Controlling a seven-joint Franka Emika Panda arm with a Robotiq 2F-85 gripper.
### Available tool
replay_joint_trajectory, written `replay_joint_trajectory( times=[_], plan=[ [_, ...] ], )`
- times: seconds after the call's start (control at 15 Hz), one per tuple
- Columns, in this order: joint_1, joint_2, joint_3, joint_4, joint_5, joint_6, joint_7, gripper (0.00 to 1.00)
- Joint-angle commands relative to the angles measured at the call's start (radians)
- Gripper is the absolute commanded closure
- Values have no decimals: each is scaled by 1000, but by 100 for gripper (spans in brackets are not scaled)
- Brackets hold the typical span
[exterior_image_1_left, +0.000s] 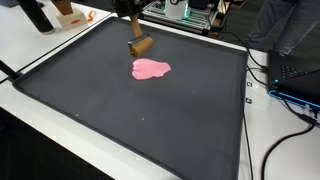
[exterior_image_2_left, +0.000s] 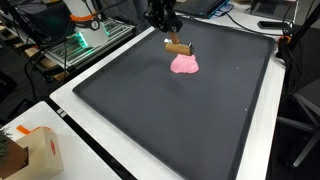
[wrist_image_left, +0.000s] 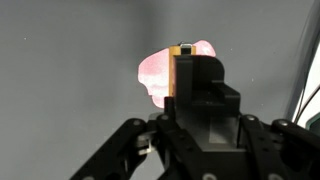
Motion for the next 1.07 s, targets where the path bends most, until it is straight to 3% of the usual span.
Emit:
replay_joint_trajectory(
  times=[0.0,1.0],
  plan=[
    [-16,-5,-16,-26,50,21,-36,77],
    [-49,13,-40,-34,194,6,-73,77]
  ],
)
